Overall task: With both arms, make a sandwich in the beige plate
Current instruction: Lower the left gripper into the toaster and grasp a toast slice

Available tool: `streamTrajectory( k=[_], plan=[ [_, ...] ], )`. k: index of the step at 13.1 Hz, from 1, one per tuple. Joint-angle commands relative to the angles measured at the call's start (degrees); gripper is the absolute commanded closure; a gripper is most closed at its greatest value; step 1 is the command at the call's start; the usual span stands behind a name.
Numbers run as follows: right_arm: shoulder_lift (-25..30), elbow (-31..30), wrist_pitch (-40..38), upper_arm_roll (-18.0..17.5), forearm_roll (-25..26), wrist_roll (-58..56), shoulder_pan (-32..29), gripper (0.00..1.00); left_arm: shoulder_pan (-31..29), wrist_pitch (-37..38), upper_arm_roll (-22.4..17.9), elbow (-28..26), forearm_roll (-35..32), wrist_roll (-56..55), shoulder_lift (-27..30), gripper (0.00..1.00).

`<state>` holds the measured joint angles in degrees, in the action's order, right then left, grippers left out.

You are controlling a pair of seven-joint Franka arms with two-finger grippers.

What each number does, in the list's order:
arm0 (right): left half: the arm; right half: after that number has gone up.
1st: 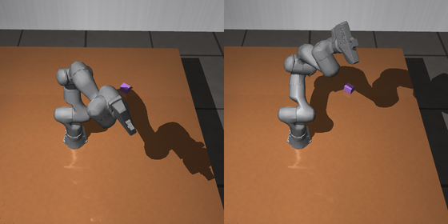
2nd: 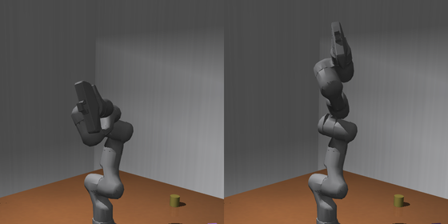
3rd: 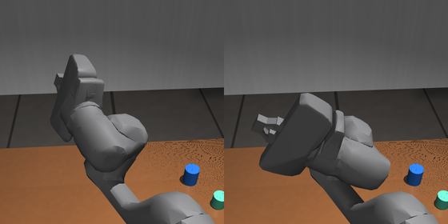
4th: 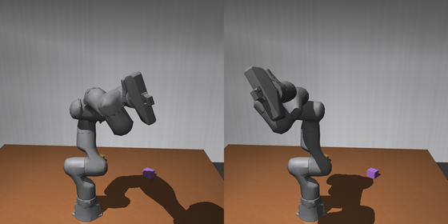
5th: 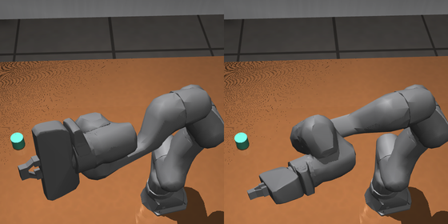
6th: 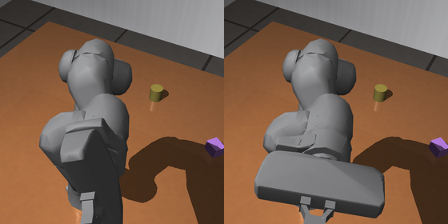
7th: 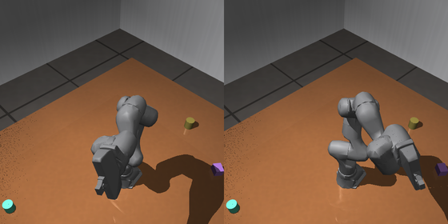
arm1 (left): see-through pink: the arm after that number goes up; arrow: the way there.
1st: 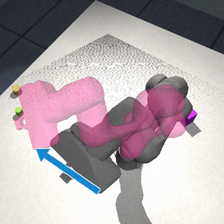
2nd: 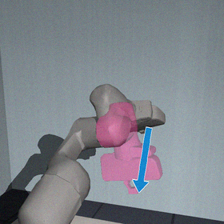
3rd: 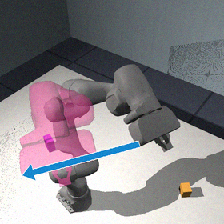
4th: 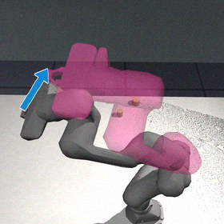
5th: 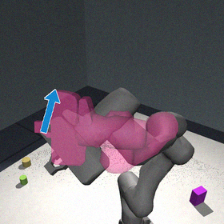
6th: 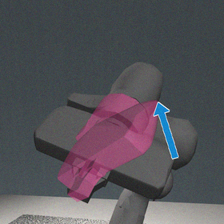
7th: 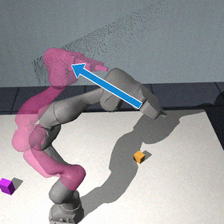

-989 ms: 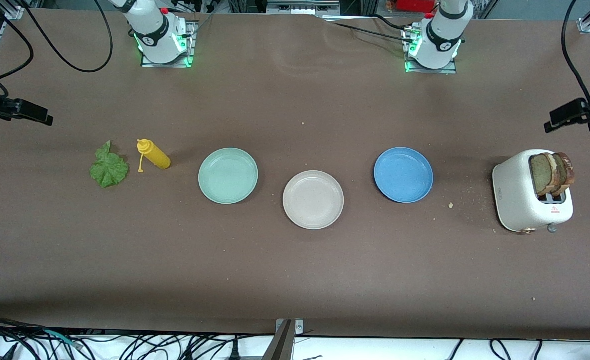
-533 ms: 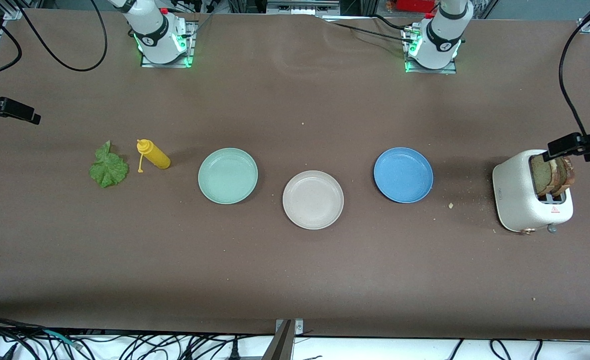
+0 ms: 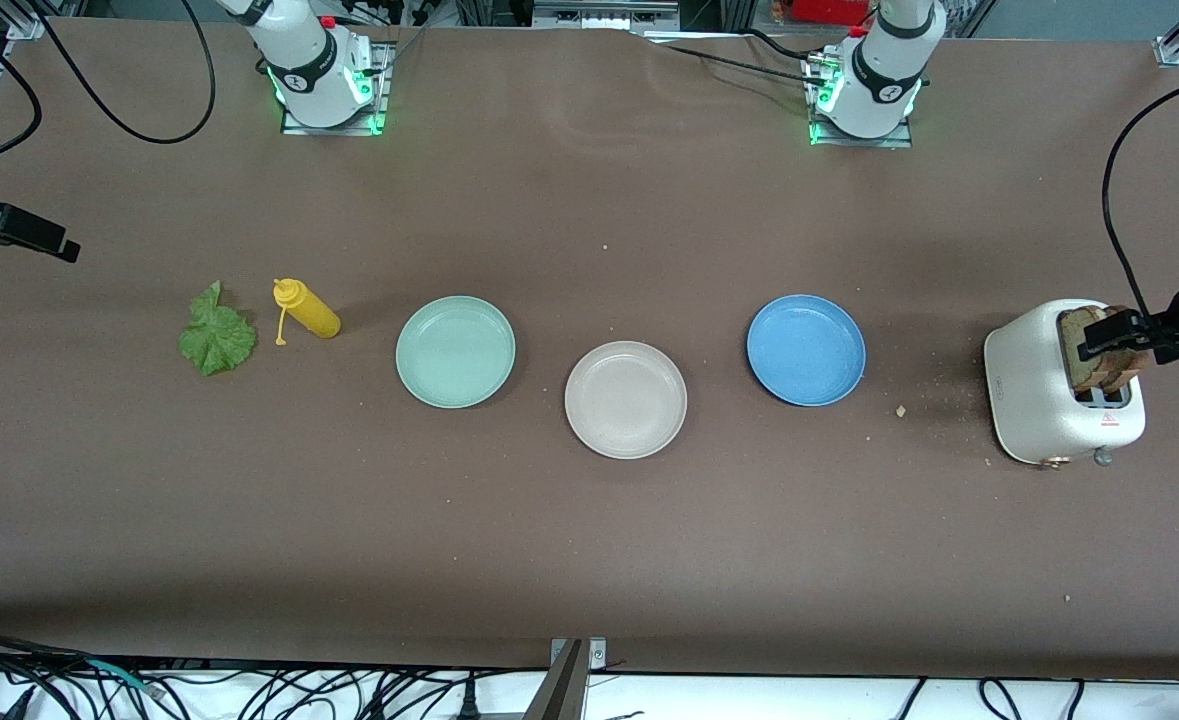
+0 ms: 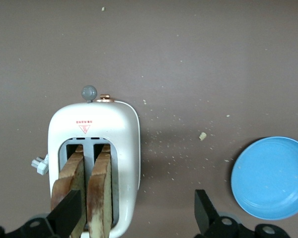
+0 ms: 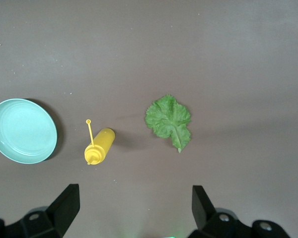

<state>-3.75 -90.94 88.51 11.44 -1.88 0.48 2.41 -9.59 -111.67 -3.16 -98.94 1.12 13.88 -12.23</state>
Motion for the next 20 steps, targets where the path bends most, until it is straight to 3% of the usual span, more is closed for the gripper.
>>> streamTrajectory(
  k=[1, 16, 18, 20],
  plan=[
    [-0.55, 0.5, -0.36, 0.42, -0.5, 0.66, 0.14, 0.0, 1.24, -5.81, -1.49, -5.46, 0.28, 2.63, 0.8, 0.0],
    [-2.31, -0.3, -1.67, -0.02, -1.02, -0.31, 0.84, 0.0, -0.87, -11.19, -3.17, -11.44, 0.99, 6.42, 0.01, 0.03],
    [-2.31, -0.38, -1.68, -0.02, -1.02, -0.31, 0.84, 0.0, -1.13, -12.78, -3.34, -12.85, 1.68, 6.42, 0.01, 0.16],
    [-2.31, -0.47, -1.68, -0.02, -1.02, -0.31, 0.84, 0.0, -1.14, -12.61, -3.43, -13.91, 1.69, 6.51, 0.19, 0.43]
  ],
)
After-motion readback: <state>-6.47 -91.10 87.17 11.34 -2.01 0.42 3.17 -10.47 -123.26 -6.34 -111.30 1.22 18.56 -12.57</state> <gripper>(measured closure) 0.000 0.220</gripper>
